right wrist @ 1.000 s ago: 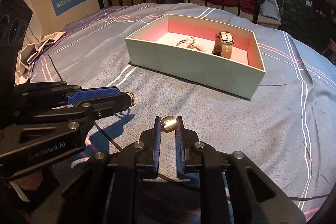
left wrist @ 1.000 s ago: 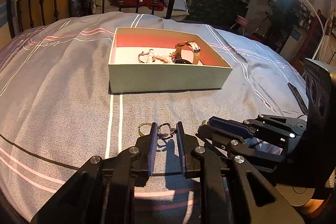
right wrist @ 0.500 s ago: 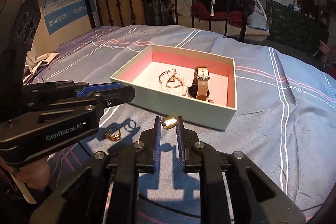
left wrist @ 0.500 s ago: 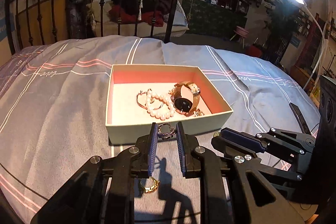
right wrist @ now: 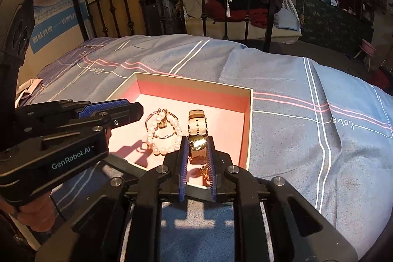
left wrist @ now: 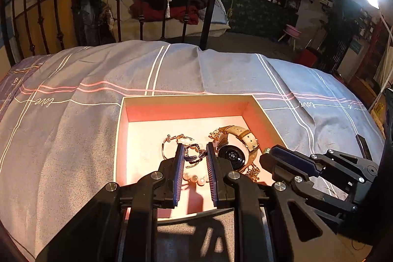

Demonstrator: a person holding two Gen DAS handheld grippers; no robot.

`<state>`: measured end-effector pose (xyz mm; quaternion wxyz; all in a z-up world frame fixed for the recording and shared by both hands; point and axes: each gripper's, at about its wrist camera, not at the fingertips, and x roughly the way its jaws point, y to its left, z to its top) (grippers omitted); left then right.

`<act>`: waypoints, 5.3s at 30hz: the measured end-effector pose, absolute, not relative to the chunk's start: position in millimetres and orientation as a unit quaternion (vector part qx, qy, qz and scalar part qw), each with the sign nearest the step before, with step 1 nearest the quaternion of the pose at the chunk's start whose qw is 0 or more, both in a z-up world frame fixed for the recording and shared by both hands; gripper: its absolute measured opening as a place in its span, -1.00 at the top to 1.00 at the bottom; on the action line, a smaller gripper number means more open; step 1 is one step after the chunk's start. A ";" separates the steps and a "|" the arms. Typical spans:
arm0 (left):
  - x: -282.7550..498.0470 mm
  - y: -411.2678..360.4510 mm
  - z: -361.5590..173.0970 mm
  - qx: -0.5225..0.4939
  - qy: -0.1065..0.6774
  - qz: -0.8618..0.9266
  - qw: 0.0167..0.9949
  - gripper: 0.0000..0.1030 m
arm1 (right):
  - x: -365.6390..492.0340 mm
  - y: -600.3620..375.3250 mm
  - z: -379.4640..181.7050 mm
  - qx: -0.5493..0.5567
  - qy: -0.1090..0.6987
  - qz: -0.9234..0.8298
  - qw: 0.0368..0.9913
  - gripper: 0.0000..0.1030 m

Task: Organize jewelry

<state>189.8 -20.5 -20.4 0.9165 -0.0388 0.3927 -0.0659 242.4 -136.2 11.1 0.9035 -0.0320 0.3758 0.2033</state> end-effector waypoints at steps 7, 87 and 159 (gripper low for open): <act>206.1 -21.0 -40.0 -0.031 0.419 -0.057 0.905 0.66 | 254.4 -130.5 -5.4 -0.038 0.395 0.203 0.895 0.70; 111.3 -19.8 -14.4 -0.011 0.374 -0.074 0.925 0.54 | 163.6 -146.8 4.3 -0.023 0.349 0.226 0.909 0.78; 60.1 2.7 31.8 -0.009 0.190 0.007 0.982 -0.87 | 120.1 -211.5 62.0 0.052 0.141 0.090 0.984 -0.89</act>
